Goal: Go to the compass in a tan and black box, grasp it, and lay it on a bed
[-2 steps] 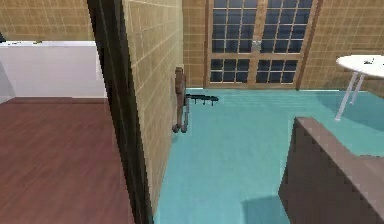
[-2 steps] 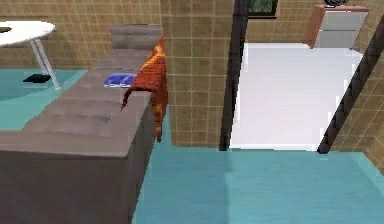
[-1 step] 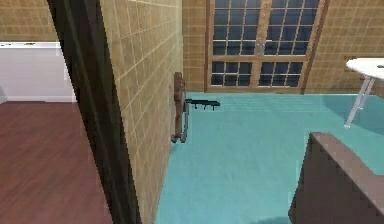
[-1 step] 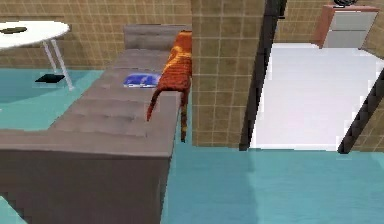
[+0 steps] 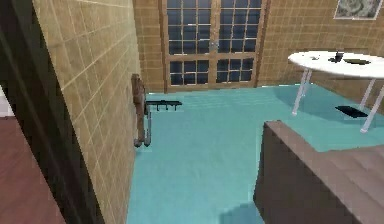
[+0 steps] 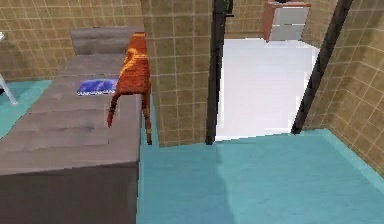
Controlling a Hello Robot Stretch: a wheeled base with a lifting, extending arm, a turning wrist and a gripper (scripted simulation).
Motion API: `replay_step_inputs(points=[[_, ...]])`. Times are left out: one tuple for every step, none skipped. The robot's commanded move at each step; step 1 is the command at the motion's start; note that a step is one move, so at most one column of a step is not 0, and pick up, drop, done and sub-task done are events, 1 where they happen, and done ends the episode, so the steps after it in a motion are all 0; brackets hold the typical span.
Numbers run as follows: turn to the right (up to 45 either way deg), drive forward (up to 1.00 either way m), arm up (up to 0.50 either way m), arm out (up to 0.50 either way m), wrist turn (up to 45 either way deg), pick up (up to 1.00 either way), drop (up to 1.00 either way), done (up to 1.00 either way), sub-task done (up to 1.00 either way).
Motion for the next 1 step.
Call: replay_step_inputs(points=[[0.0,1.00,0.00,0.00,0.0,0.00,0.00,0.00,0.00]])
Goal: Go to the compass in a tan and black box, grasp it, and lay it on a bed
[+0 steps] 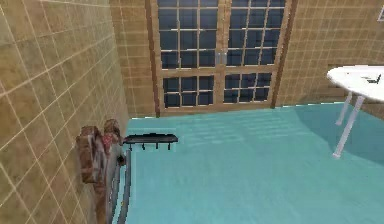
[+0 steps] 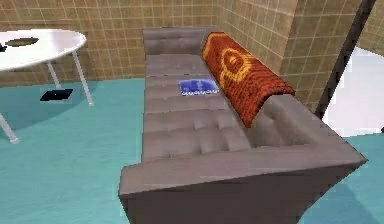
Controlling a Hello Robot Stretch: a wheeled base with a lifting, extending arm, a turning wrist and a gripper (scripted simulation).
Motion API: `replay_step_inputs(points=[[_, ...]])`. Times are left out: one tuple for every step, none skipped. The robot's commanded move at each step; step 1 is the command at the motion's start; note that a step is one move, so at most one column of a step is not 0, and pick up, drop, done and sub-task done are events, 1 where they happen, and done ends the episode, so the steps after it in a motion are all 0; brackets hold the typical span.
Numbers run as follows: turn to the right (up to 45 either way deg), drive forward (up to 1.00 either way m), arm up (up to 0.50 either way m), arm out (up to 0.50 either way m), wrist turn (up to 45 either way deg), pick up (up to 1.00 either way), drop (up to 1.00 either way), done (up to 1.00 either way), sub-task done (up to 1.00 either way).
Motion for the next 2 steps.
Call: replay_step_inputs(points=[[9.0,0.00,0.00,0.00,0.0,0.00,0.00,0.00,0.00],[0.0,0.35,0.00,0.00,0.0,0.00,0.00,0.00,0.00]])
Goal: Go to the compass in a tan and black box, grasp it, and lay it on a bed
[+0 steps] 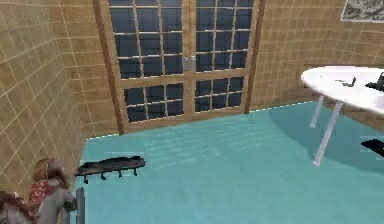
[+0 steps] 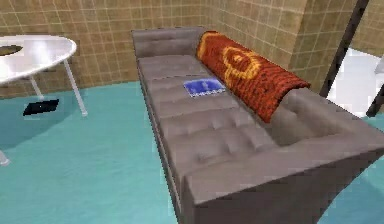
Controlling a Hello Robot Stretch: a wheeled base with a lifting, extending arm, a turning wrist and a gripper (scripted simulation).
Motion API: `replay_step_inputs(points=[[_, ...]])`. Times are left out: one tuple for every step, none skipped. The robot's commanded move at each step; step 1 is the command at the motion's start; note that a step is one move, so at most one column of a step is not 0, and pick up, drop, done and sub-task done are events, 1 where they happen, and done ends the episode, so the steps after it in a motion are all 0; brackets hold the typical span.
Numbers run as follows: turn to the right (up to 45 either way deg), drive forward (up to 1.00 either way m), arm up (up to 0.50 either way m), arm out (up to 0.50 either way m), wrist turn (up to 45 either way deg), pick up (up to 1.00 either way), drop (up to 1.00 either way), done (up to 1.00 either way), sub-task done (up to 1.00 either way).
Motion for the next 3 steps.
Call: replay_step_inputs(points=[[45.0,0.00,0.00,0.00,0.0,0.00,0.00,0.00,0.00],[6.0,0.00,0.00,0.00,0.0,0.00,0.00,0.00,0.00],[0.0,0.40,0.00,0.00,0.0,0.00,0.00,0.00,0.00]])
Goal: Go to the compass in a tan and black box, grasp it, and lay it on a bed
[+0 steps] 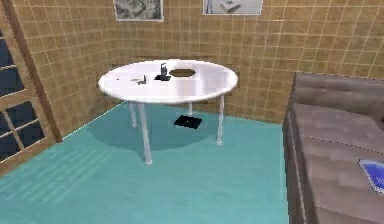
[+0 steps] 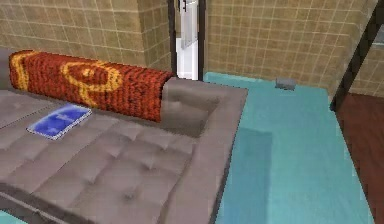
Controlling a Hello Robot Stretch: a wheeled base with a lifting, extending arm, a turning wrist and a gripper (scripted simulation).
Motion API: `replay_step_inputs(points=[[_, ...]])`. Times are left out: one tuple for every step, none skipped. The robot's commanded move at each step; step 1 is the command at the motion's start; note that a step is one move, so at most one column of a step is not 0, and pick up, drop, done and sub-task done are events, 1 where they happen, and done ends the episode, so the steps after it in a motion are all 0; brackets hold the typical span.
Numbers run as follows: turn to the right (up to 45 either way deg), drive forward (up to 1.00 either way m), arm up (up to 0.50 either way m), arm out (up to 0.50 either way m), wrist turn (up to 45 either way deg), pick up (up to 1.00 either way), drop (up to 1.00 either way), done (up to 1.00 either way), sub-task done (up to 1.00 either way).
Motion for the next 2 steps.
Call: replay_step_inputs(points=[[-3.0,0.00,0.00,0.00,0.0,0.00,0.00,0.00,0.00],[0.0,1.00,0.00,0.00,0.0,0.00,0.00,0.00,0.00]])
